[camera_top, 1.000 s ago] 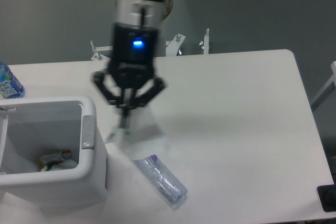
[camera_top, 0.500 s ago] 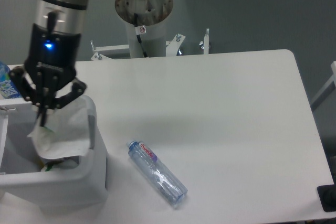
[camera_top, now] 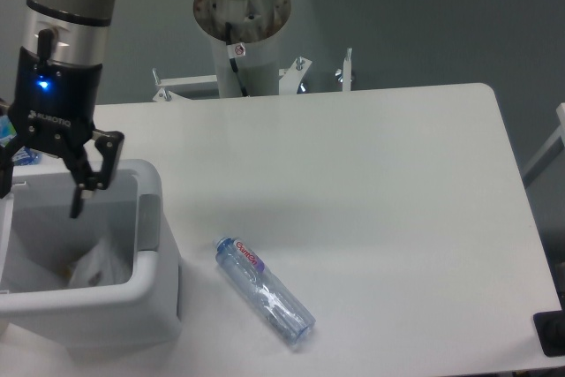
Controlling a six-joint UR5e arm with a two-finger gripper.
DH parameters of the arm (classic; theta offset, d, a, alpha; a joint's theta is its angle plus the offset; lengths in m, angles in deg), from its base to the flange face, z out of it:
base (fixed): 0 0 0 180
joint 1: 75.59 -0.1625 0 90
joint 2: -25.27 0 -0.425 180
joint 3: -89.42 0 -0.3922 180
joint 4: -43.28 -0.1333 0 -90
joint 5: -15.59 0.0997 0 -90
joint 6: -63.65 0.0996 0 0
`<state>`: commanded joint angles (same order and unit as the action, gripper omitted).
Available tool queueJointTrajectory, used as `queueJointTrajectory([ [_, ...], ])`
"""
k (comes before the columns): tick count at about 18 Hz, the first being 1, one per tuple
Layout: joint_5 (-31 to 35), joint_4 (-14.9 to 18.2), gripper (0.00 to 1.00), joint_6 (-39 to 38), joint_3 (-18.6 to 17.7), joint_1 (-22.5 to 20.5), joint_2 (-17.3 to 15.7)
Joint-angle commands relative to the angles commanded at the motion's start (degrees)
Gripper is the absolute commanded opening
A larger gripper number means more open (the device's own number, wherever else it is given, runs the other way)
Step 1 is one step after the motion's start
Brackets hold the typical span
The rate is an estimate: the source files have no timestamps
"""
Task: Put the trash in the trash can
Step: 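Open the gripper to drop the tissue into the bin, then move the gripper down to the clear plastic water bottle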
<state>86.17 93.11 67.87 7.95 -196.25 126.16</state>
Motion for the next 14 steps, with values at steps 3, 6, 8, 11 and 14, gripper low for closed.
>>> queueJointTrajectory([
  [3, 0.0, 0.0, 1.0, -0.5, -0.8, -5.3, 1.0],
  [6, -0.1, 0.0, 1.0, -2.1, -2.0, -11.4, 3.0],
  [8, 0.0, 0.1, 1.0, -2.3, -2.1, -14.8, 5.3],
  [11, 0.0, 0.0, 1.0, -2.3, -2.1, -18.1, 8.8],
  [14, 0.1, 0.0, 1.0, -2.1, -1.6, -19.4, 12.7],
])
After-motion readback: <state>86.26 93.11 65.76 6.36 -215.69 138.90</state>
